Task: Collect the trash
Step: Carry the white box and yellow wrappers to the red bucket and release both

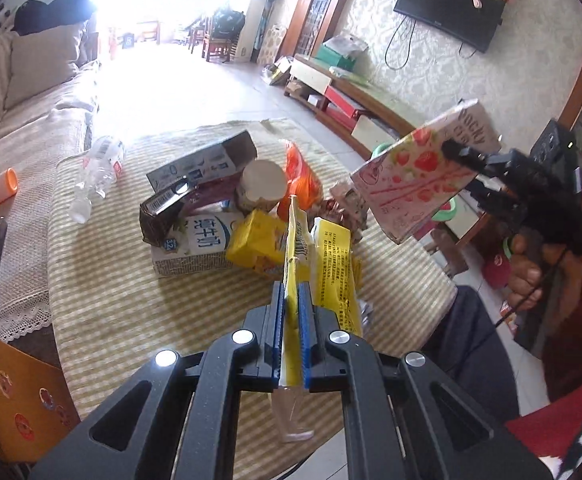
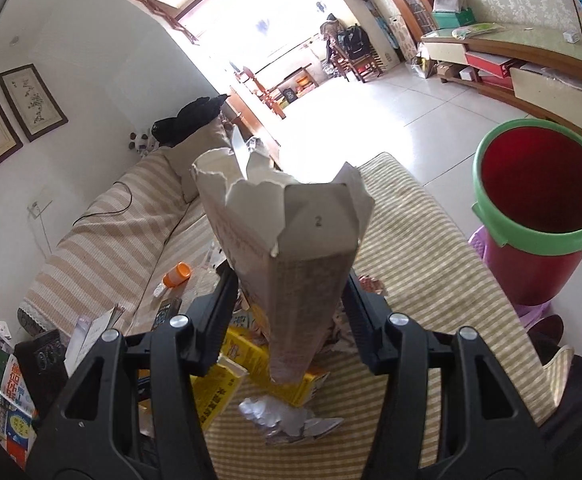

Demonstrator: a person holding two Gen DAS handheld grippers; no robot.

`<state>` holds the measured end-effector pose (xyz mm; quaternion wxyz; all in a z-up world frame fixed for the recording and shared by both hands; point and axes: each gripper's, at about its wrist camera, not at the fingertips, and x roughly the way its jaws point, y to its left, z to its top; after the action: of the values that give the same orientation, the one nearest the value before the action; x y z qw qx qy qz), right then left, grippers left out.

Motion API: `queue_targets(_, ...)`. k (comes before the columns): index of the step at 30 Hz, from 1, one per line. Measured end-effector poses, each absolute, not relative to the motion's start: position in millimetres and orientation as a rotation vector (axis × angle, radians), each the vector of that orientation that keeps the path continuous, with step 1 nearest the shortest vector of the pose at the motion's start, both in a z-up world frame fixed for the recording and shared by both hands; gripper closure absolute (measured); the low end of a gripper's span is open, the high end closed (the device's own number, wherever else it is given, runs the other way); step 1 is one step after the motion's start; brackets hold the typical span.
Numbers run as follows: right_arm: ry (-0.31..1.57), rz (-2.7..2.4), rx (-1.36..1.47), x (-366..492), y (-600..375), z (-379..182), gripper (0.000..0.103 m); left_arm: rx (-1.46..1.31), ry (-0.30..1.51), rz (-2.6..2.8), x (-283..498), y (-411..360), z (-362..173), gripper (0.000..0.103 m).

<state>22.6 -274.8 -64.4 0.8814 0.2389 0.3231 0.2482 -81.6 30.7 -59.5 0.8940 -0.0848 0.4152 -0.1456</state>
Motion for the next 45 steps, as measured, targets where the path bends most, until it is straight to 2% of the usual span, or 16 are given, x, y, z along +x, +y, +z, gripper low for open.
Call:
queue_targets(10, 0.507, 0.102, 0.394, 67, -359, -57, 0.051, -0.147, 0.774, -0.321, -62, 17, -31, 0.099)
queue_targets(21, 0.539, -0.094, 0.321, 113, -406, -89, 0.051, -0.155, 0.690, -0.399, 1, -58, -7, 0.099)
queue_targets(24, 0.536, -0.134, 0.323, 120, -415, -94, 0.045, -0.161, 0.682, -0.435, 21, -86, -5, 0.099)
queue_targets(26, 0.548, -0.164, 0.328, 127, -424, -94, 0.027, -0.167, 0.683, -0.458, 36, -102, -7, 0.099)
queue_targets(30, 0.483, -0.185, 0.402, 99, -440, -84, 0.015, -0.159, 0.707, -0.493, 66, -138, -17, 0.098)
queue_targets(34, 0.463, -0.217, 0.446, 54, -451, -82, 0.012, -0.123, 0.734, -0.552, 97, -184, -31, 0.099)
queue_targets(41, 0.512, -0.274, 0.443, 0, -465, -97, 0.011, -0.055, 0.740, -0.618, 142, -260, -44, 0.098)
queue_targets(43, 0.526, -0.284, 0.445, -6, -468, -100, 0.011, -0.028, 0.719, -0.592, 154, -277, -42, 0.092)
queue_targets(44, 0.532, -0.283, 0.448, -8, -468, -102, 0.011, -0.023, 0.717, -0.572, 160, -282, -41, 0.065)
queue_targets(45, 0.538, -0.279, 0.449, -9, -467, -103, 0.011, -0.030, 0.719, -0.557, 164, -284, -39, 0.031)
